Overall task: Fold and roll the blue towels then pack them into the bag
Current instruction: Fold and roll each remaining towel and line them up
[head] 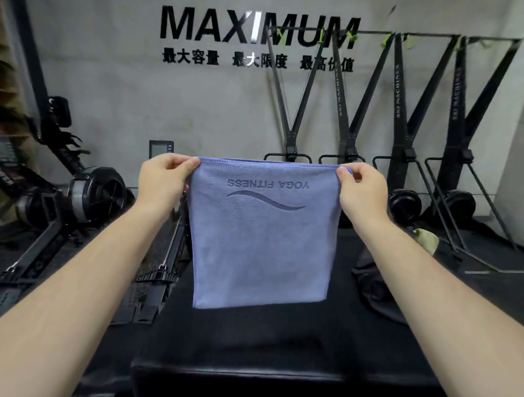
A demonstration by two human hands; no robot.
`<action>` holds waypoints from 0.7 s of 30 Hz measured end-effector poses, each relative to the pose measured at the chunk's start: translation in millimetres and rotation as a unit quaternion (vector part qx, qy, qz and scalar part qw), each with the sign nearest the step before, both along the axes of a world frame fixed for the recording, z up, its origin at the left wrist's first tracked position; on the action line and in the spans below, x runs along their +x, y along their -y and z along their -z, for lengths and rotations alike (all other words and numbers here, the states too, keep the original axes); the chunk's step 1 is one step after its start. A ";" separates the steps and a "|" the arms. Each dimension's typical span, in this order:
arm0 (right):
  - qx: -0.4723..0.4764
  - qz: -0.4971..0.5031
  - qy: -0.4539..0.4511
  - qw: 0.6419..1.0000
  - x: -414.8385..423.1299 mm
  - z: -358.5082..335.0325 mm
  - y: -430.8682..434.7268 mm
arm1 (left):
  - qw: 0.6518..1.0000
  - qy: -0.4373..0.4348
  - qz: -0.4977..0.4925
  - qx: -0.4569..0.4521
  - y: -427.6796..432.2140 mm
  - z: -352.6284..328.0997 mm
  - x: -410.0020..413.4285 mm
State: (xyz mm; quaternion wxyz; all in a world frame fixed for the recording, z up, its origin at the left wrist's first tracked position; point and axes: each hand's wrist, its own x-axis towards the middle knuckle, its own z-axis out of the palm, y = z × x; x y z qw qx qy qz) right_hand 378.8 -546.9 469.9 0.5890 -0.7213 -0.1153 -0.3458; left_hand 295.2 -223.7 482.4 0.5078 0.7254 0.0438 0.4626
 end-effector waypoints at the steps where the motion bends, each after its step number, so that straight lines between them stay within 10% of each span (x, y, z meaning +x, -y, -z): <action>1: -0.007 0.000 -0.010 1.000 3.8 1.9 -1.5 | 1.000 -0.010 -0.005 -0.001 -1.8 2.2 3.6; 12: -0.046 -0.045 -0.115 0.991 74.2 62.2 -33.9 | 0.992 -0.119 -0.008 -0.047 -29.4 63.5 75.2; 21: -0.023 -0.096 -0.108 0.989 96.4 57.8 -44.8 | 0.997 -0.046 0.036 -0.054 -39.1 55.8 92.8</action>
